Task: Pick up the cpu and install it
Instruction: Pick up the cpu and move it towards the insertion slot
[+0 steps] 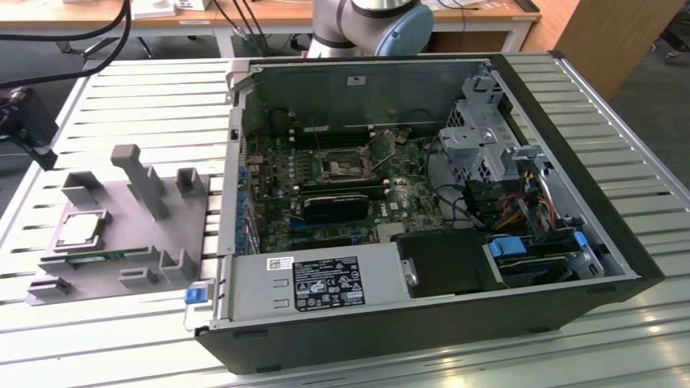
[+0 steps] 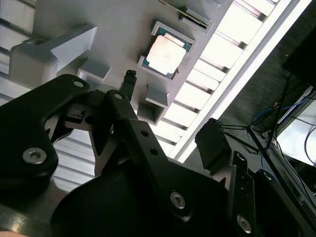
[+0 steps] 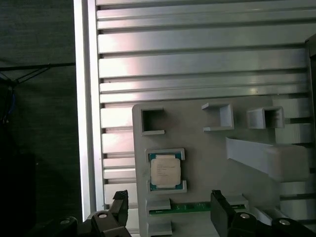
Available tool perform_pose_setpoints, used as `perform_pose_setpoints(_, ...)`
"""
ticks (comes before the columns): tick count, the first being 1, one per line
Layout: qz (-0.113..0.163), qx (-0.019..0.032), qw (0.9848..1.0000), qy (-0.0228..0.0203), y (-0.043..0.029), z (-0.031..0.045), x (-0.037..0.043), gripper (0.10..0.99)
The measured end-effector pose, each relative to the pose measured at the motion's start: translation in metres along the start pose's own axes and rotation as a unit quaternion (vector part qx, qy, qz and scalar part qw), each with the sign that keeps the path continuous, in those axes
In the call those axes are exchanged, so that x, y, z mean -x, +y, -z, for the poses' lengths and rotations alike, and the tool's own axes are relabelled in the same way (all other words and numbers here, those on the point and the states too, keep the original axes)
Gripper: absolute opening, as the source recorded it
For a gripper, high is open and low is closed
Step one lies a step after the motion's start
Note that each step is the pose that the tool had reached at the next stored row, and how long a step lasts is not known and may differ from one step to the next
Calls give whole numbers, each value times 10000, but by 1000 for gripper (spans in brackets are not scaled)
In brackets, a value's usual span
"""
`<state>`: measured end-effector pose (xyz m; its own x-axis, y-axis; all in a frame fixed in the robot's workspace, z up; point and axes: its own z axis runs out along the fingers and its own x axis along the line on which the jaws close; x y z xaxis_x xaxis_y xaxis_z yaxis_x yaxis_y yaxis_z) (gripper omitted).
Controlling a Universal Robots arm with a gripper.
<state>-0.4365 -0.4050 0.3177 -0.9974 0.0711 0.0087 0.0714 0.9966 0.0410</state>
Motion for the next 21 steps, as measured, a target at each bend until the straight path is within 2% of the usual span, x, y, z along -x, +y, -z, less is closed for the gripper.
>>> perform_pose_setpoints(21,0,0,10000,0,-8,-55,1,761)
